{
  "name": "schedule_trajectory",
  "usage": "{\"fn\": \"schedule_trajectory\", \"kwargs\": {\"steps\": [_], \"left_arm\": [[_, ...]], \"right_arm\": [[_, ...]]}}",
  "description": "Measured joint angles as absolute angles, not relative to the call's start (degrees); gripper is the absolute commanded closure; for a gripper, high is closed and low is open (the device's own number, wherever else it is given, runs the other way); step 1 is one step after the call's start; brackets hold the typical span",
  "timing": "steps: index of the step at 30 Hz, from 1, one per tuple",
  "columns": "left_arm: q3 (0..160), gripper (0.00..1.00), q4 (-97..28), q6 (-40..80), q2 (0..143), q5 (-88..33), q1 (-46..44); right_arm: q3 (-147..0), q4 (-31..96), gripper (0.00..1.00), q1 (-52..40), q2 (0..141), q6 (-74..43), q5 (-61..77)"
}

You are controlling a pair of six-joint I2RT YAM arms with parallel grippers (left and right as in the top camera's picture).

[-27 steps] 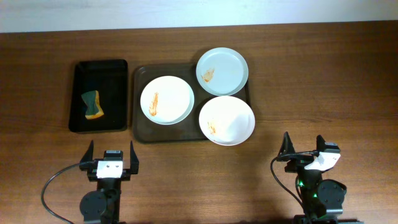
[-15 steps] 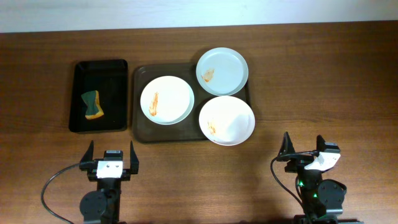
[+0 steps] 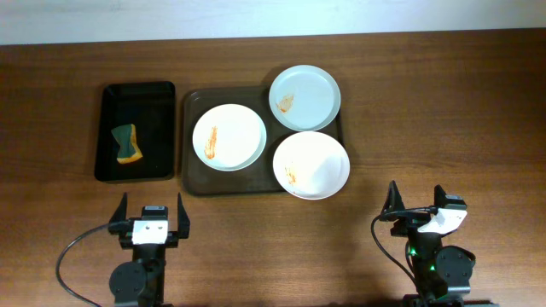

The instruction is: Clean dirty plates on tray and stack at the side

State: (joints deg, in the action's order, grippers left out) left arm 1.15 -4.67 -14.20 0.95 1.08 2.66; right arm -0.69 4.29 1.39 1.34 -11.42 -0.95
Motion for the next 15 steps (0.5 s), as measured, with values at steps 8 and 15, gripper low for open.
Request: {"fn": "schedule_trajectory", "kwargs": {"steps": [8,15], "left_arm": [[1.15,0.01,-4.71,-14.22,0.95,1.06,2.66],[0.99,0.01,-2.94,-14.37,0.86,-0.8,2.68]], "right_arm": [[-0.69,4.32,0.02,1.39,2.76,-11.38,-0.95],[-0.6,-6.11,0.02,1.39,3.11,-11.6,0.51]]}}
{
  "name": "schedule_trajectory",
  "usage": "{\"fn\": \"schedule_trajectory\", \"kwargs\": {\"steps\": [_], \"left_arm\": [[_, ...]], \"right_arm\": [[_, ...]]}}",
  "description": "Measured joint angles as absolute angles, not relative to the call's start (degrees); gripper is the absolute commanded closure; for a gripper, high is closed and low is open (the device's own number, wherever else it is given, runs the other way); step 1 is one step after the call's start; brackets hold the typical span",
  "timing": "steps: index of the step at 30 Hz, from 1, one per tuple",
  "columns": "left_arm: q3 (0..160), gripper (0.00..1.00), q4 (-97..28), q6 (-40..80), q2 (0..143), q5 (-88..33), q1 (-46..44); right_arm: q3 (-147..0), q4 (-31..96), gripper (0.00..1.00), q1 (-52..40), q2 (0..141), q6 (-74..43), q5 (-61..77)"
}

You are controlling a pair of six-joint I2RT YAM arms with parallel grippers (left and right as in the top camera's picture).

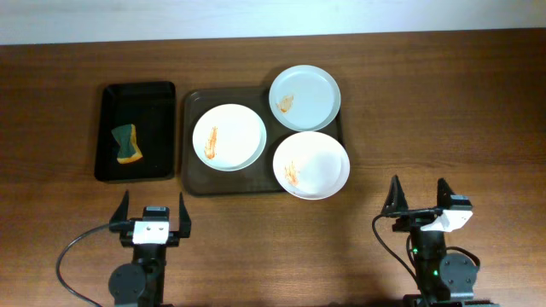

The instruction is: Clean dirty plates on tray and stack at the side

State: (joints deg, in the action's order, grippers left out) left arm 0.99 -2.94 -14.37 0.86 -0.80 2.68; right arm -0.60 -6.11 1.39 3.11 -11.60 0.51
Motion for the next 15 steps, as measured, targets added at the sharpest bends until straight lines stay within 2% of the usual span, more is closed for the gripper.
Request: {"fn": "schedule_trajectory", "kwargs": {"steps": [4,9,15], "left_arm": [[0.95,0.01,2.11,-14.61,0.84,-8.4,2.66],[6.52,0.01,2.22,-14.52,3.11,-11.75,2.66],[24.08,0.01,0.73,-14.37,19.09,-12.27,2.66]], "right_arm": [[-0.6,-13.78,0.02,1.39,3.22,-11.53,3.99],[-3.31,-13.91,0.02,1.39,4.14,-10.44,5.1],[-17.45,-13.76,0.02,1.39,20.86,-9.82,8.8]]}}
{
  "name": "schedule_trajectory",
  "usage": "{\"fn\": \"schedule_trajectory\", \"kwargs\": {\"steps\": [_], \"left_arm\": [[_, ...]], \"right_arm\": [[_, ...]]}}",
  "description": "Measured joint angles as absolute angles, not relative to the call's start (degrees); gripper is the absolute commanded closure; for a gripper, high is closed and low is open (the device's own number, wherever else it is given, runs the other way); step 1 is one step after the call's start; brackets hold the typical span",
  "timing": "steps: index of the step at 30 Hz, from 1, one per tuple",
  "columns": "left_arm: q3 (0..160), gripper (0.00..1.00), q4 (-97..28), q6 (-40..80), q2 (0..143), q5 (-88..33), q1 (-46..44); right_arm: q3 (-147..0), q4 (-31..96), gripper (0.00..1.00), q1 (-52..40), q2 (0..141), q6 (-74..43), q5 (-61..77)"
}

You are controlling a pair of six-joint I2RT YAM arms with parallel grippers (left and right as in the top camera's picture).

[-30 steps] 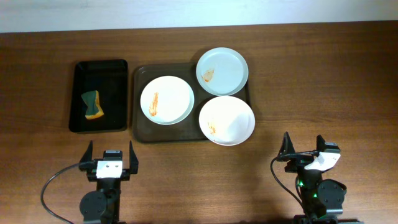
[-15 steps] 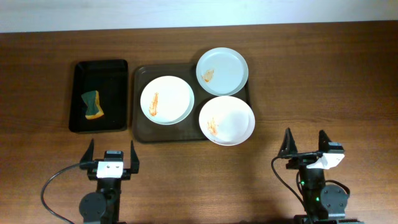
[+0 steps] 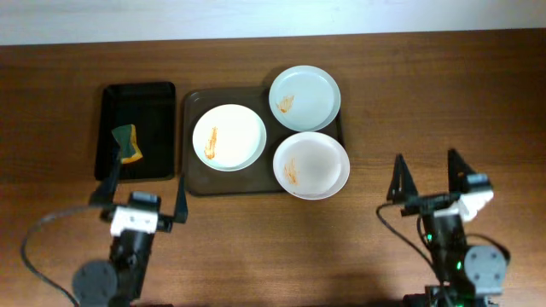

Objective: Clean dirty plates on tray and stack at the side
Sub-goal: 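Reach the left gripper to the sponge and the right gripper to the left plate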

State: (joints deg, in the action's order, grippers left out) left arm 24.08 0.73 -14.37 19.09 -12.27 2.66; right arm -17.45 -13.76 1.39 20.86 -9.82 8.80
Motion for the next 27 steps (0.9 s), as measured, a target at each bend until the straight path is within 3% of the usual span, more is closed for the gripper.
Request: {"fn": "schedule_trajectory", "kwargs": {"steps": [4,7,16,20,24,27], "left_arm": [[36.91,0.01,-2.46,-14.35,36.86,-12.49,2.66],[50.46,0.01,-10.11,-14.33,50.59,-14.52,2.66],[92.58,0.01,-53.39,-14.13,86.7,-18.7,2.52],[94.61,0.01,-59.77,-14.13,97.71,-24.64,-0.95],[94.65,0.01,-58.37,-14.13,100.44,-28.69,-2.72],[95.53,0.01,-56.58,-2.92,100.44,-18.55,-2.39]], "right_arm": [[-32.08,-9.8,0.02,1.39,40.53,-9.78,17.89],[-45.25,2.11,0.01,1.39,54.37,-9.3,23.79],[-78.96,38.46,0.01,-1.78,81.89,-4.01,27.81],[-81.43,39.59,0.02,-3.16,89.58,-2.7,28.21],[-81.56,39.4,0.02,-4.89,94.06,-7.44,24.62],[-81.56,37.74,0.02,-11.92,94.17,-14.55,14.44]]}}
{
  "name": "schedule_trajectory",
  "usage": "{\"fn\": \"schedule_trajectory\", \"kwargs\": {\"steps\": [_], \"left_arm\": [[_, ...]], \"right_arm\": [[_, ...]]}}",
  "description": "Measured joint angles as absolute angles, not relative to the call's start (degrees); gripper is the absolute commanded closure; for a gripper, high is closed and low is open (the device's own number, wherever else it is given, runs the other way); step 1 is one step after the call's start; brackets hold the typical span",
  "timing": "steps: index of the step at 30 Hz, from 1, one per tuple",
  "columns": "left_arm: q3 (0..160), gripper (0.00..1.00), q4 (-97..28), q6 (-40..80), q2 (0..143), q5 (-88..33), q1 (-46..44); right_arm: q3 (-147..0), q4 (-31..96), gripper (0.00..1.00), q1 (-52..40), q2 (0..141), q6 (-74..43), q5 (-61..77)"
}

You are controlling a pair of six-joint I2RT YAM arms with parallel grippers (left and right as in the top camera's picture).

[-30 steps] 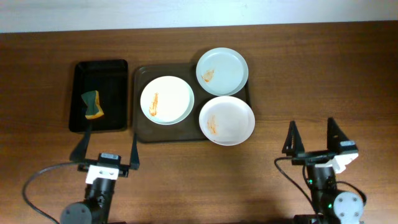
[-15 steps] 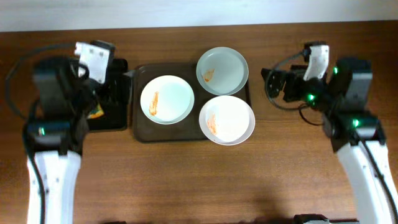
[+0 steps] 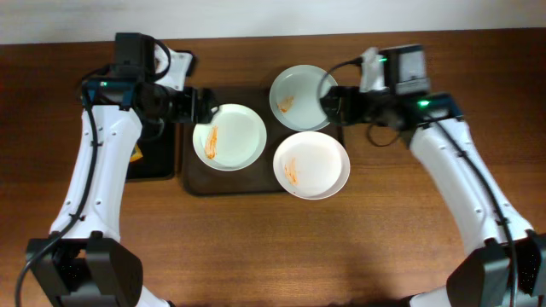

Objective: Clean dirty plates on tray and stack at the side
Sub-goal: 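Reach the left gripper to the sponge and the right gripper to the left plate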

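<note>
Three white plates with orange smears lie on a brown tray (image 3: 230, 183): a left plate (image 3: 232, 138), a far plate (image 3: 299, 94) and a near-right plate (image 3: 311, 164) that overhangs the tray's edge. My left gripper (image 3: 205, 107) hovers at the left plate's far-left rim, its fingers apparently open. My right gripper (image 3: 331, 104) is at the far plate's right rim and also looks open. Of the sponge (image 3: 134, 154), only a yellow sliver shows beside the left arm.
A black tray (image 3: 158, 166) holding the sponge sits left of the brown tray, mostly covered by the left arm. Bare wooden table (image 3: 401, 213) stretches to the right of and in front of the trays. The table's far edge meets a white wall.
Both arms were low at the near edge of the table. They now reach across it: the left gripper is at the left plate's rim, the right at the far plate's rim. The plates have not moved.
Both grippers rested open at the near edge, left and right of the trays. They then stood slightly higher and turned, still near the edge. Now both are extended to the far side, over the plates. The plates and trays stay where they were.
</note>
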State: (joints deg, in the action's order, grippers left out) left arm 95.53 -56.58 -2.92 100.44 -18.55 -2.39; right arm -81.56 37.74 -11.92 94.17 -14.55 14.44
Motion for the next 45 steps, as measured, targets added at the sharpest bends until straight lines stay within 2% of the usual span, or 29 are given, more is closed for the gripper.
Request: {"fn": "schedule_trajectory", "kwargs": {"steps": [2,5,6,7,11,16,20,21,23,24,33,34,36,38,41,43,44,45], "left_arm": [[96.55,0.01,-56.49,6.68,100.44,-6.59,-0.54],[97.06,0.01,-56.49,10.41,100.44,4.1,1.61],[97.25,0.01,-56.27,10.79,100.44,6.42,2.68],[97.27,0.01,-56.1,11.16,100.44,8.03,4.16],[97.3,0.01,-56.1,11.62,100.44,9.72,6.63],[97.3,0.01,-56.18,11.64,102.67,9.76,6.57],[97.3,0.01,-56.36,11.6,105.65,9.74,6.57],[97.3,0.01,-56.36,11.6,105.65,9.74,6.57],[97.3,0.01,-56.34,11.6,105.65,9.74,6.57],[97.3,0.01,-56.36,11.6,105.65,9.74,6.57],[97.3,0.02,-59.4,11.6,105.78,9.74,6.57],[97.41,0.02,-60.6,11.6,106.28,9.72,6.57],[97.41,0.02,-61.76,11.6,109.82,9.72,6.57],[97.41,0.02,-62.54,11.6,111.28,9.72,6.57],[97.41,0.02,-63.22,11.6,112.07,9.72,6.57],[97.41,0.02,-63.24,11.6,112.07,9.69,6.92],[97.41,0.02,-63.22,11.6,112.07,9.72,8.03],[97.41,0.02,-63.09,11.6,112.07,9.69,9.1]], "right_arm": [[-82.35,35.88,0.0,-18.52,95.79,-17.96,9.28],[-87.46,33.67,0.13,-23.77,106.56,-21.28,6.61],[-87.81,31.81,0.19,-25.12,110.24,-22.46,6.2],[-87.81,28.75,0.29,-26.76,114.15,-24.16,5.8],[-87.88,23.51,0.49,-30.33,119.66,-27.2,4.73],[-87.88,20.91,0.51,-31.22,121.43,-30.28,1.39],[-87.92,19.51,0.57,-32.47,124.79,-31.0,0.84],[-87.92,19.03,0.66,-33.58,125.19,-31.09,0.43],[-87.96,18.24,0.71,-34.83,125.67,-31.16,-0.03],[-87.96,18.24,0.86,-34.98,125.89,-31.16,-0.03],[-88.88,24.86,0.91,-34.94,125.99,-31.7,1.54],[-89.32,25.78,0.85,-34.92,125.99,-31.66,1.3],[-92.6,30.48,0.54,-34.81,126.19,-29.5,-1.17],[-93.23,31.42,0.52,-34.81,126.21,-28.18,-2.02],[-93.51,28.97,0.56,-34.81,127.28,-27.24,-2.5],[-93.65,27.49,0.67,-34.81,128.55,-26.74,-2.09],[-93.67,26.92,0.74,-34.81,128.66,-26.5,-1.45],[-93.67,26.72,0.86,-34.81,128.7,-26.52,-1.39]]}}
